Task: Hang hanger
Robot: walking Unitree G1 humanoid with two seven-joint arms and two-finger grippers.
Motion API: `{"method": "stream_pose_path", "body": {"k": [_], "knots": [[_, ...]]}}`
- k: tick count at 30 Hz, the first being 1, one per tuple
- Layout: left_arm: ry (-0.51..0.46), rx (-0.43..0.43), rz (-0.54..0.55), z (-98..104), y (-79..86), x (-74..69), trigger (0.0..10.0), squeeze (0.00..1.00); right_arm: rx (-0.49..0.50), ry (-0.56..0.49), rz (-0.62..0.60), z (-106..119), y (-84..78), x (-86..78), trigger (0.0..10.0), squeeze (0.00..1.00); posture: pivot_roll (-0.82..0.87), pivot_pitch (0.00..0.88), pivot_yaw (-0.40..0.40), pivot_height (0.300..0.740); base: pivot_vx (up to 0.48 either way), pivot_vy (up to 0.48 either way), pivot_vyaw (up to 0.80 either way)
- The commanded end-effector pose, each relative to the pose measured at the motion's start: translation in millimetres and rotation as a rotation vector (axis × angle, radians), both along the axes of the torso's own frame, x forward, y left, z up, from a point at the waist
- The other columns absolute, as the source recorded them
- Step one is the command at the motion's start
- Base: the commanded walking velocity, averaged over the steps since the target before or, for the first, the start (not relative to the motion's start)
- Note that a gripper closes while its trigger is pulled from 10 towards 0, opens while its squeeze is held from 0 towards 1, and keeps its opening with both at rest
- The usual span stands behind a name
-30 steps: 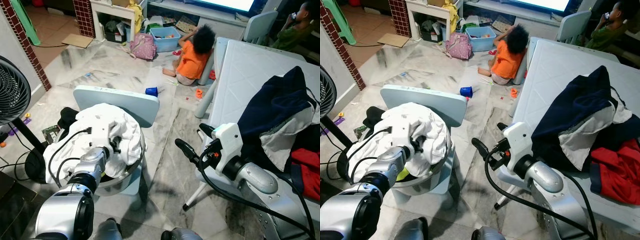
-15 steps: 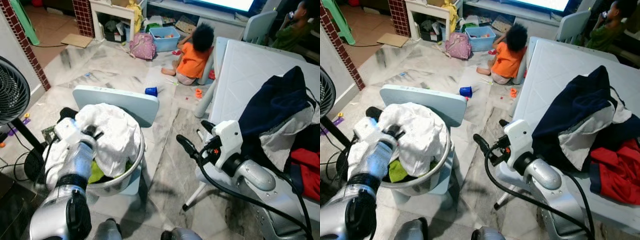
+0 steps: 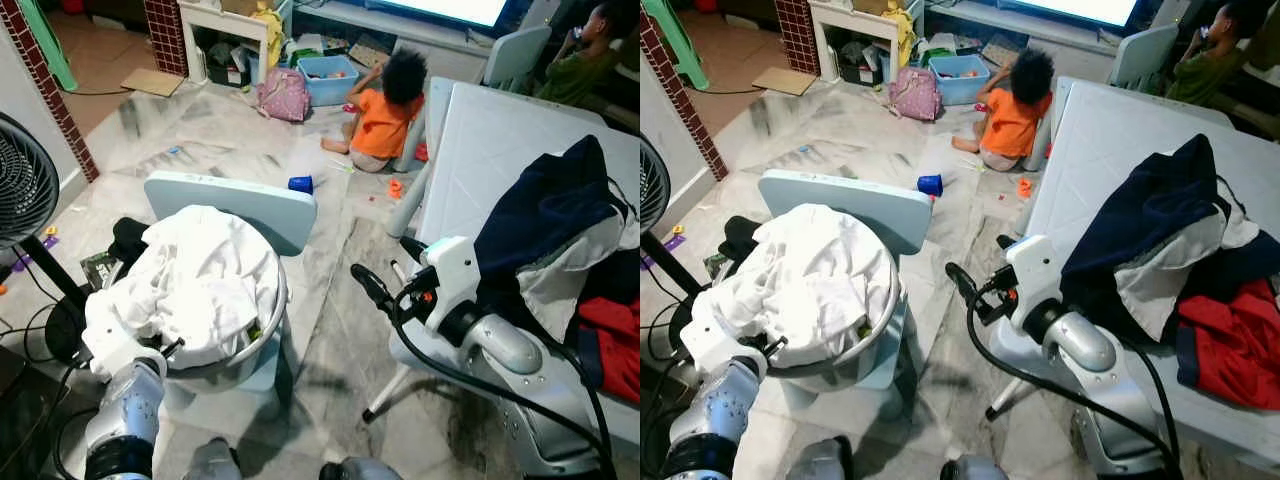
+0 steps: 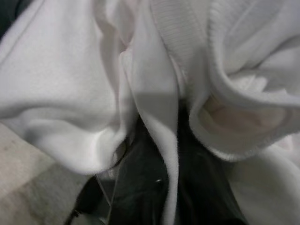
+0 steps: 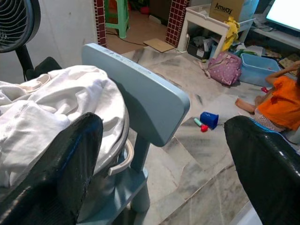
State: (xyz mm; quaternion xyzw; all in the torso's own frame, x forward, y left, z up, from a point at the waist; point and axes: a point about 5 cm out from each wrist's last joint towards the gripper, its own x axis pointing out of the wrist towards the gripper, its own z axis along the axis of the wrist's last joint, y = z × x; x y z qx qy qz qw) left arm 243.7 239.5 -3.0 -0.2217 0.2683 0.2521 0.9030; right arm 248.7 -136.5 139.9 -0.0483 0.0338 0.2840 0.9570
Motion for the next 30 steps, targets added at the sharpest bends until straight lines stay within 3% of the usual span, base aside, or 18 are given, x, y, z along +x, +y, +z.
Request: {"method": "stream_pose_path", "body": {"k": [1,4,6,7,9,13,18,25,28,30], "knots": [[0.031,0.027,0.006,-4.6,1.2,-6.6,10.0,1.0,-0.006,-0.006,-0.011,-0.2,-2.3,1.3,10.0,0.0,-0.04,0.084,-0.116,0.74,0.0,0.0,0.0],[0.016,0.086,-0.009,0.2,3.1,-6.0,10.0,1.0,-0.005,-0.009,-0.01,-0.2,-1.4,1.8,10.0,0.0,-0.04,0.084,-0.112,0.74,0.0,0.0,0.0],[-0.01,0.209,-0.051,11.6,4.4,-5.6,10.0,1.0,-0.006,-0.011,-0.013,-0.6,-2.2,2.3,10.0,0.0,-0.04,0.084,-0.11,0.74,0.0,0.0,0.0],[-0.01,0.209,-0.051,11.6,4.4,-5.6,10.0,1.0,-0.006,-0.011,-0.013,-0.6,-2.2,2.3,10.0,0.0,-0.04,0.084,-0.11,0.74,0.0,0.0,0.0],[-0.049,0.388,-0.112,25.0,9.3,-5.0,10.0,1.0,-0.006,-0.012,-0.017,-1.3,-2.9,3.2,10.0,0.0,-0.03,0.084,-0.109,0.74,0.0,0.0,0.0],[-0.086,0.531,-0.167,37.2,12.2,-4.0,10.0,1.0,0.001,-0.013,-0.016,-1.6,-0.5,4.0,10.0,0.0,-0.03,0.085,-0.108,0.74,0.0,0.0,0.0],[-0.093,0.576,-0.196,41.0,11.6,-5.5,10.0,1.0,0.004,-0.01,-0.008,-3.6,2.8,4.2,10.0,0.0,-0.01,0.087,-0.107,0.74,0.0,0.0,0.0],[-0.033,0.576,-0.294,27.3,3.7,-10.5,10.0,1.0,0.01,-0.013,-0.007,-4.6,4.3,6.5,10.0,0.0,-0.01,0.085,-0.105,0.74,0.0,0.0,0.0],[-0.059,0.614,-0.328,29.0,1.9,-9.0,10.0,1.0,0.012,-0.015,-0.007,-4.7,4.9,6.9,10.0,0.0,-0.01,0.084,-0.103,0.74,0.0,0.0,0.0],[-0.104,0.714,-0.393,31.8,-2.0,-8.8,10.0,1.0,0.013,-0.016,-0.008,-4.6,5.5,7.5,10.0,0.0,-0.01,0.084,-0.101,0.74,0.0,0.0,0.0]]}}
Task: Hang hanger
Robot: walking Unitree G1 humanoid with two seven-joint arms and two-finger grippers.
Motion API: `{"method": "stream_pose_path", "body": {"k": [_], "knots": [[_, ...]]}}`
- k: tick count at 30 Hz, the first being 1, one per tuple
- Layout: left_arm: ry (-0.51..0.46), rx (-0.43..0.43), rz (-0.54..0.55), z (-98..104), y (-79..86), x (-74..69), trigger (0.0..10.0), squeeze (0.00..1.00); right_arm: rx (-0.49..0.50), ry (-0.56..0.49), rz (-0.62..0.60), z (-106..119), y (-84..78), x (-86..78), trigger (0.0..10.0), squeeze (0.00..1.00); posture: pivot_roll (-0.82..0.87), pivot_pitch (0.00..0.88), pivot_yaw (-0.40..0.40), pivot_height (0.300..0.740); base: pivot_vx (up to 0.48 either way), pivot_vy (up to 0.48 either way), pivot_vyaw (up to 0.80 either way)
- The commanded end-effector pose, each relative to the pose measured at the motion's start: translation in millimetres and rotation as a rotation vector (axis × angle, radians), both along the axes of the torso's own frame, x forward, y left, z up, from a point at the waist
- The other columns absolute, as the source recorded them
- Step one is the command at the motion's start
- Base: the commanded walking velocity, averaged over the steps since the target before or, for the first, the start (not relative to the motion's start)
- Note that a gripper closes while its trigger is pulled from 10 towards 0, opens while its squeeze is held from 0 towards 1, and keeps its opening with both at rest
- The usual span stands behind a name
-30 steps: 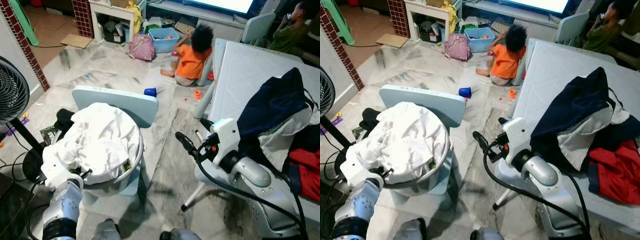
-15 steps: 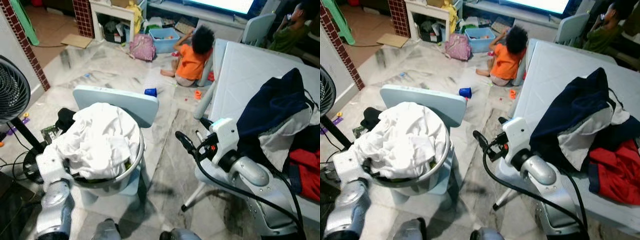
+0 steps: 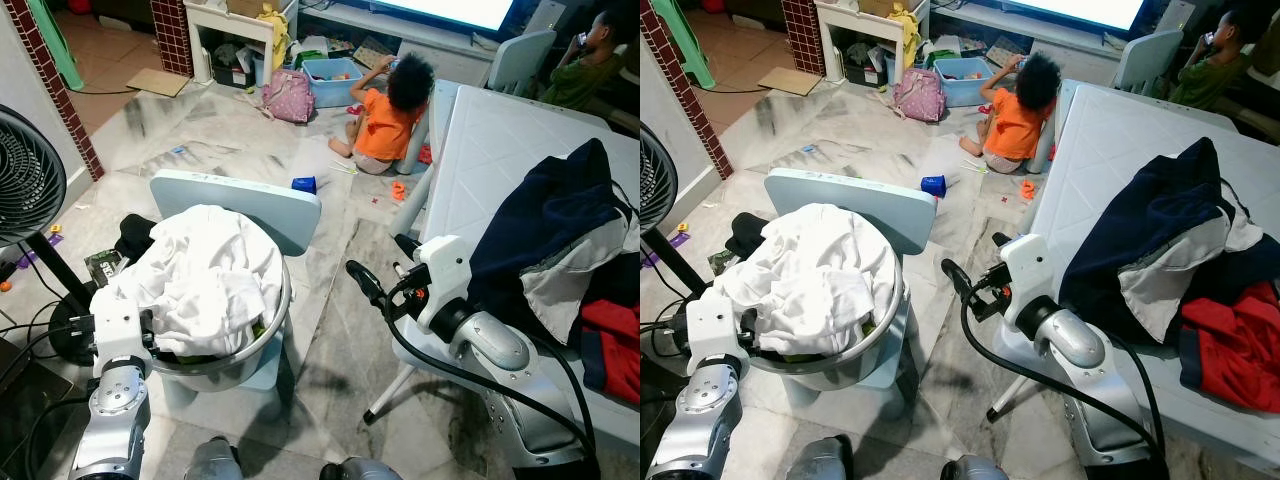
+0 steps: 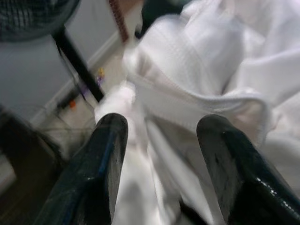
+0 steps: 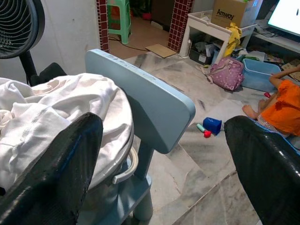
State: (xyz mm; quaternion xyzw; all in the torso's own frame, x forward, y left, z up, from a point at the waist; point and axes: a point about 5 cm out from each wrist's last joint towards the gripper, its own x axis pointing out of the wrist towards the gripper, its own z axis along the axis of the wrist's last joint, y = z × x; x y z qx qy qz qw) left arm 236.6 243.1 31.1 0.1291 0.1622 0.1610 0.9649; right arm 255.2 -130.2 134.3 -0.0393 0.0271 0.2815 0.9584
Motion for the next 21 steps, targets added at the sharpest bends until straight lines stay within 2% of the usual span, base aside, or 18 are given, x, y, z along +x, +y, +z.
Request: {"method": "stream_pose_path", "body": {"k": [1,4,8,10,11,14,16,17,18,19,20,21], "knots": [[-0.01,0.044,-0.061,-2.1,-6.7,-2.0,10.0,1.0,-0.008,-0.009,-0.002,1.0,-0.7,1.1,10.0,0.0,-0.01,0.084,-0.101,0.74,0.0,0.0,0.0],[-0.024,0.128,-0.146,-3.7,-13.6,-6.0,10.0,1.0,-0.007,-0.01,-0.001,0.7,-0.5,1.3,10.0,0.0,-0.01,0.084,-0.101,0.74,0.0,0.0,0.0],[-0.044,0.153,-0.182,-5.0,-19.0,-6.2,10.0,1.0,-0.006,-0.011,0.001,0.7,-0.2,1.8,10.0,0.0,-0.01,0.085,-0.103,0.74,0.0,0.0,0.0],[-0.046,0.137,-0.182,-6.6,-20.8,-6.3,10.0,1.0,-0.007,-0.012,0.003,0.8,0.3,1.9,10.0,0.0,-0.01,0.085,-0.103,0.74,0.0,0.0,0.0],[-0.045,0.111,-0.195,-8.6,-25.1,-5.2,10.0,0.0,-0.008,-0.014,0.004,1.5,-0.1,2.6,10.0,0.0,-0.01,0.082,-0.106,0.74,0.0,0.0,0.0],[-0.03,0.061,-0.182,-13.6,-27.4,-5.1,10.0,0.0,-0.01,-0.016,0.004,1.6,-0.5,3.2,10.0,0.0,-0.01,0.08,-0.107,0.74,0.0,0.0,0.0],[0.022,0.016,-0.152,-21.9,-25.7,-3.9,10.0,0.0,-0.01,-0.018,0.004,1.9,-0.2,4.1,10.0,0.0,-0.01,0.078,-0.106,0.74,0.0,0.0,0.0],[0.032,0.011,-0.142,-22.3,-24.7,-2.4,5.8,0.0,-0.009,-0.02,0.005,2.2,0.5,4.4,10.0,0.0,-0.01,0.077,-0.106,0.74,0.0,0.0,0.0],[0.034,0.011,-0.138,-22.3,-24.4,-2.0,5.8,0.0,-0.009,-0.02,0.006,2.3,0.7,4.4,10.0,0.0,-0.01,0.077,-0.106,0.74,0.0,0.0,0.0],[0.034,0.014,-0.139,-22.2,-23.3,-1.2,0.5,0.0,-0.008,-0.02,0.006,2.4,0.9,4.3,10.0,0.0,-0.01,0.077,-0.106,0.74,0.0,0.0,0.0],[0.038,0.017,-0.14,-22.9,-20.2,0.6,0.0,0.0,-0.008,-0.02,0.007,2.4,0.9,4.0,10.0,0.0,-0.01,0.077,-0.106,0.74,0.0,0.0,0.0],[0.041,0.019,-0.139,-23.3,-18.1,1.7,0.0,0.0,-0.008,-0.02,0.007,2.4,1.0,4.0,10.0,0.0,-0.01,0.075,-0.104,0.74,0.0,0.0,0.0]]}}
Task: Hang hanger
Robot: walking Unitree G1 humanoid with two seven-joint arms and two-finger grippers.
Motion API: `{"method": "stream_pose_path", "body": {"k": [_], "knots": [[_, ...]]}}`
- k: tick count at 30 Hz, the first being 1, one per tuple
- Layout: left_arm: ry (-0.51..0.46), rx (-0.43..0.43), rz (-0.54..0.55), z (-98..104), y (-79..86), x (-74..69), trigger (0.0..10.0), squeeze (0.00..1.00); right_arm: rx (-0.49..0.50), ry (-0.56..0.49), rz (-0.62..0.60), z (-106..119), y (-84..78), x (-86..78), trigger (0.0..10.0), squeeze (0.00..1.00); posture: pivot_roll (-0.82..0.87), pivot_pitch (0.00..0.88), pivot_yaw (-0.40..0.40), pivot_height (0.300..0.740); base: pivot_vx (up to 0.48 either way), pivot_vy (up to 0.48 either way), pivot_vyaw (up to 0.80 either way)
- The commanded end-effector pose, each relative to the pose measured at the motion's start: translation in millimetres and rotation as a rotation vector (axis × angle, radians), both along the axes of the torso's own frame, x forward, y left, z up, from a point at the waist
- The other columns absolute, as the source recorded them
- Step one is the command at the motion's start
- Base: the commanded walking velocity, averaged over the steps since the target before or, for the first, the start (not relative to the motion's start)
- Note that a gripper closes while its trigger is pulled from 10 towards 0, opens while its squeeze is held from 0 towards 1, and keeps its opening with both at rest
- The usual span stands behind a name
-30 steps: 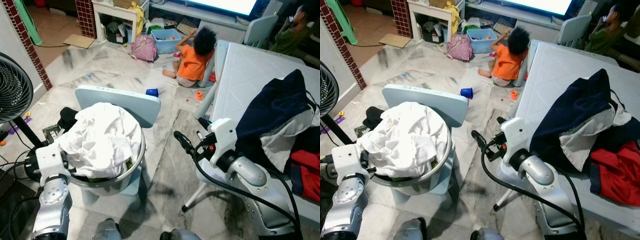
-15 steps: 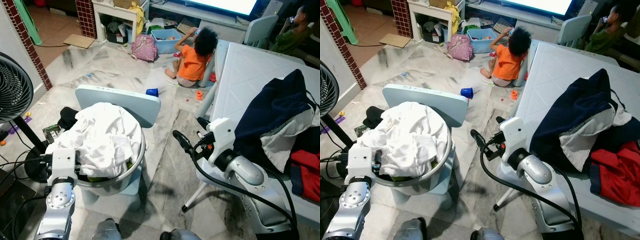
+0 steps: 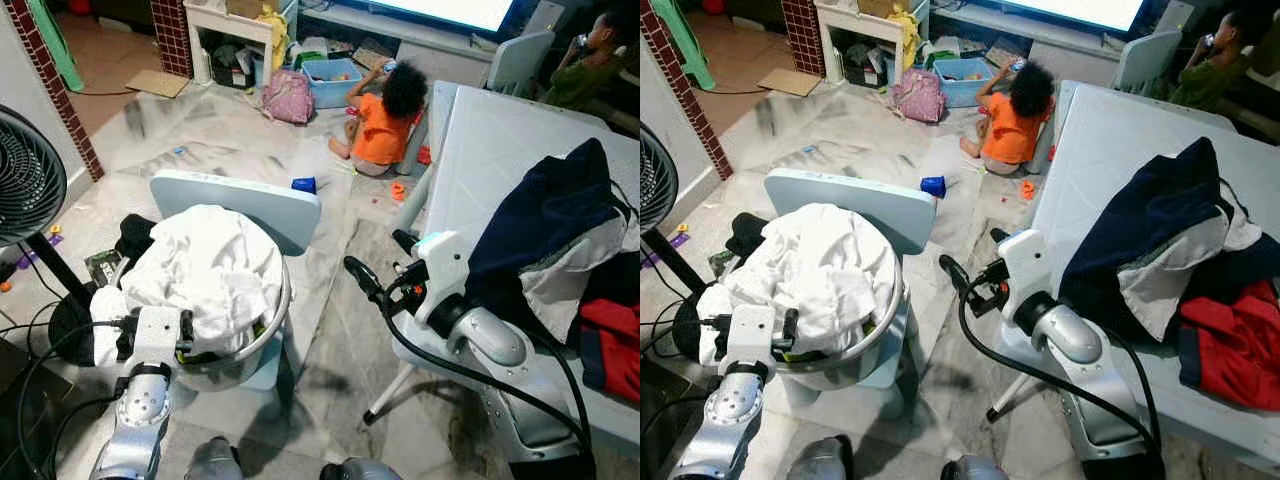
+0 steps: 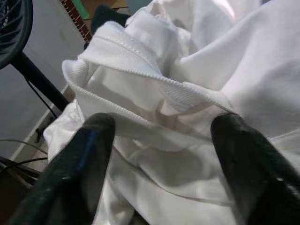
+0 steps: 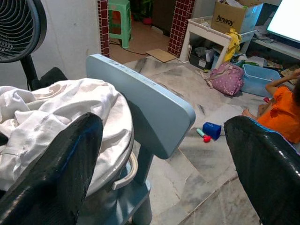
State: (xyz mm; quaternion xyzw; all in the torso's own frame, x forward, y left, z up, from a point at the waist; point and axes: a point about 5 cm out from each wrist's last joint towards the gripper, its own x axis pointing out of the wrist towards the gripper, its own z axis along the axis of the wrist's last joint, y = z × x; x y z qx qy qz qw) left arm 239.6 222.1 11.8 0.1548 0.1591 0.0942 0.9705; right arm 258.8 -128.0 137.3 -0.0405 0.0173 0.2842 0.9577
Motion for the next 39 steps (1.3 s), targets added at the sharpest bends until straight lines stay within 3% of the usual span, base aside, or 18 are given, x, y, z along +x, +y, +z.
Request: {"method": "stream_pose_path", "body": {"k": [1,14,21,25,29,37,39], "knots": [[0.025,-0.002,0.004,-3.7,5.3,0.1,0.0,0.0,-0.011,-0.001,0.0,-0.8,-1.3,0.3,10.0,0.0,-0.01,0.075,-0.104,0.74,0.0,0.0,0.0],[0.0,0.052,-0.011,6.8,23.3,15.5,0.0,0.0,-0.013,0.0,-0.001,-1.7,-2.1,0.3,10.0,0.0,-0.01,0.077,-0.106,0.74,0.0,0.0,0.0],[-0.022,0.067,0.037,13.6,37.0,22.9,0.0,0.0,-0.016,0.002,-0.014,-2.3,-3.3,0.0,10.0,0.0,-0.02,0.079,-0.109,0.74,0.0,0.0,0.0],[-0.057,0.093,0.075,25.4,48.5,30.5,0.0,0.0,-0.017,0.003,-0.011,-2.1,-3.5,-0.3,10.0,0.0,-0.02,0.081,-0.111,0.74,0.0,0.0,0.0],[-0.095,0.133,0.141,42.2,70.1,39.8,0.0,0.0,-0.016,0.005,-0.01,-2.2,-3.0,-0.7,10.0,0.0,-0.02,0.083,-0.111,0.74,0.0,0.0,0.0],[-0.129,0.151,0.187,56.4,81.2,50.0,0.0,0.0,-0.016,0.008,-0.008,-2.9,-2.1,-1.5,10.0,0.0,-0.02,0.086,-0.113,0.74,0.0,0.0,0.0],[-0.137,0.13,0.199,56.6,77.6,51.6,2.3,0.0,-0.017,0.008,-0.008,-2.8,-2.3,-1.5,10.0,0.0,-0.02,0.086,-0.113,0.74,0.0,0.0,0.0]]}}
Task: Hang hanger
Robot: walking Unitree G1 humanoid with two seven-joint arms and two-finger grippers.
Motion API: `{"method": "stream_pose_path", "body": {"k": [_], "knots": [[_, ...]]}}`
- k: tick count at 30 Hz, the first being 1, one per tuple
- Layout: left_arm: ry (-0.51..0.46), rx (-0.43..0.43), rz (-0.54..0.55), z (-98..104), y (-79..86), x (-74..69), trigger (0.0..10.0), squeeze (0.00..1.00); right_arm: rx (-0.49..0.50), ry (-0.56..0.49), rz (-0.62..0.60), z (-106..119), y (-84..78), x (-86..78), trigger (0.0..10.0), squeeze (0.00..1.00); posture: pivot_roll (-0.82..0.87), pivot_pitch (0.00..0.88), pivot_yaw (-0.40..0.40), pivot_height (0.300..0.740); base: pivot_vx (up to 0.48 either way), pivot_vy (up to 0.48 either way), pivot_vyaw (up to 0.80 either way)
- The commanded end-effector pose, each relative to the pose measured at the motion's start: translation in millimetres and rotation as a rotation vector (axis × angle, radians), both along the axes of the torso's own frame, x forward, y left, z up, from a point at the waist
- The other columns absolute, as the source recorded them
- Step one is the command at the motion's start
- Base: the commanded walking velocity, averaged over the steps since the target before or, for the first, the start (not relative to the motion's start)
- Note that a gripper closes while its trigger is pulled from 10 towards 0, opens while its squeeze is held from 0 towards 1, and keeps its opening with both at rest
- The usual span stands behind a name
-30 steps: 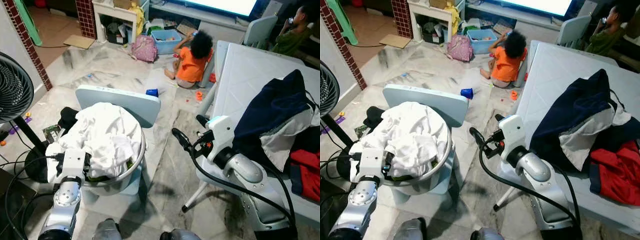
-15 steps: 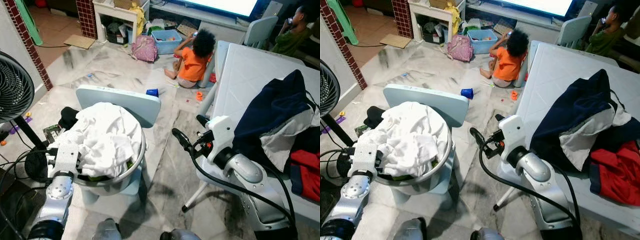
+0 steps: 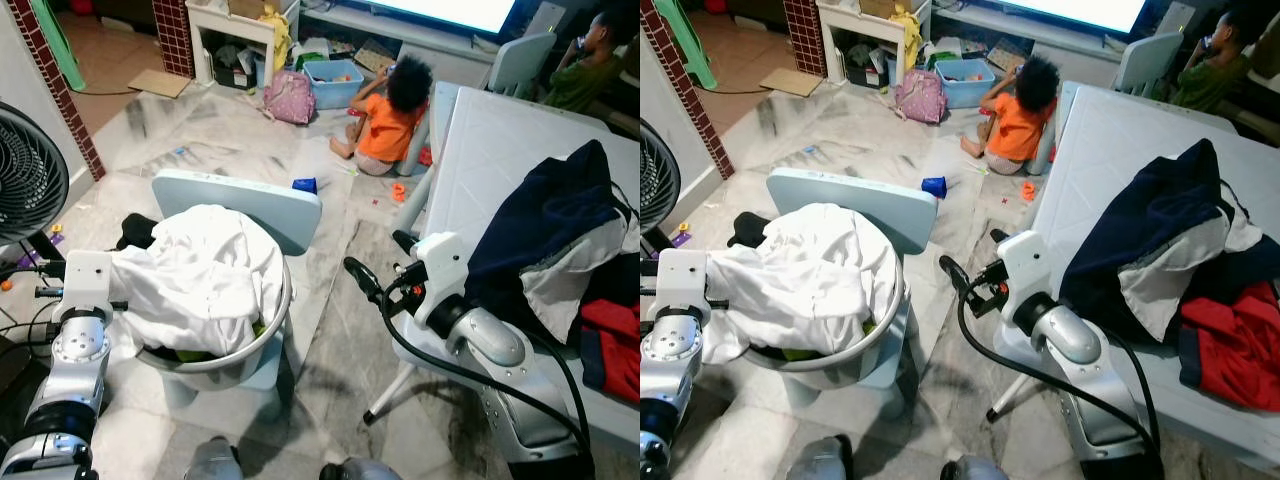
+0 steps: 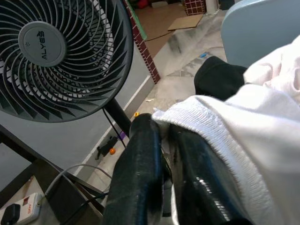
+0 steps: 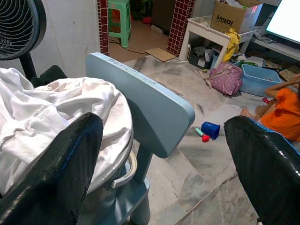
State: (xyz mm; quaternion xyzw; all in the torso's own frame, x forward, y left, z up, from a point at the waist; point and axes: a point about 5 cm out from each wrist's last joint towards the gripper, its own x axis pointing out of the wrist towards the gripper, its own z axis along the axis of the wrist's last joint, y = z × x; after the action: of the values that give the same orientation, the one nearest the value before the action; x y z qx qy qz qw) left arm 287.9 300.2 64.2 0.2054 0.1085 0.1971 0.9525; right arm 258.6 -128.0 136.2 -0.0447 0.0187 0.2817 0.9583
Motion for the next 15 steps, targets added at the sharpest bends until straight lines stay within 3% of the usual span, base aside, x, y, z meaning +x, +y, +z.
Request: {"method": "stream_pose_path", "body": {"k": [1,2,3,4,5,6,7,12,15], "knots": [[-0.03,-0.046,0.021,3.1,-5.9,4.6,2.5,0.0,-0.008,0.007,-0.003,-1.6,-2.4,-0.9,10.0,0.0,-0.02,0.084,-0.113,0.74,0.0,0.0,0.0],[-0.03,-0.046,0.021,3.1,-5.9,4.6,2.5,0.0,-0.008,0.007,-0.003,-1.6,-2.4,-0.9,10.0,0.0,-0.02,0.084,-0.113,0.74,0.0,0.0,0.0],[-0.037,-0.085,-0.003,1.3,-17.3,5.7,4.0,0.0,-0.008,0.007,-0.002,-1.6,-2.4,-0.2,10.0,0.0,-0.02,0.081,-0.114,0.74,0.0,0.0,0.0],[-0.041,-0.096,-0.017,0.9,-22.7,5.8,4.0,0.0,-0.009,0.007,-0.002,-1.7,-2.4,0.3,10.0,0.0,-0.02,0.081,-0.114,0.74,0.0,0.0,0.0],[-0.045,-0.118,-0.032,-1.2,-31.9,3.7,10.0,0.0,-0.008,0.007,-0.001,-1.7,-2.3,0.7,10.0,0.0,-0.01,0.079,-0.113,0.74,0.0,0.0,0.0],[-0.048,-0.126,-0.022,-2.6,-35.3,0.6,10.0,0.55,-0.008,0.008,0.0,-1.9,-2.2,0.8,10.0,0.0,-0.01,0.078,-0.114,0.74,0.0,0.0,0.0],[-0.044,-0.151,-0.003,-6.6,-42.3,-6.4,10.0,1.0,-0.008,0.011,0.004,-2.7,-1.5,0.9,10.0,0.0,-0.01,0.077,-0.113,0.74,0.0,0.0,0.0],[0.007,-0.226,0.039,-19.8,-54.7,-26.8,10.0,1.0,0.0,0.017,0.021,-4.3,2.4,1.9,10.0,0.0,0.01,0.072,-0.112,0.74,0.0,0.0,0.0],[0.022,-0.218,0.038,-21.9,-52.8,-34.7,10.0,1.0,0.003,0.022,0.029,-5.1,3.8,2.7,10.0,0.0,0.01,0.068,-0.109,0.74,0.0,0.0,0.0]]}}
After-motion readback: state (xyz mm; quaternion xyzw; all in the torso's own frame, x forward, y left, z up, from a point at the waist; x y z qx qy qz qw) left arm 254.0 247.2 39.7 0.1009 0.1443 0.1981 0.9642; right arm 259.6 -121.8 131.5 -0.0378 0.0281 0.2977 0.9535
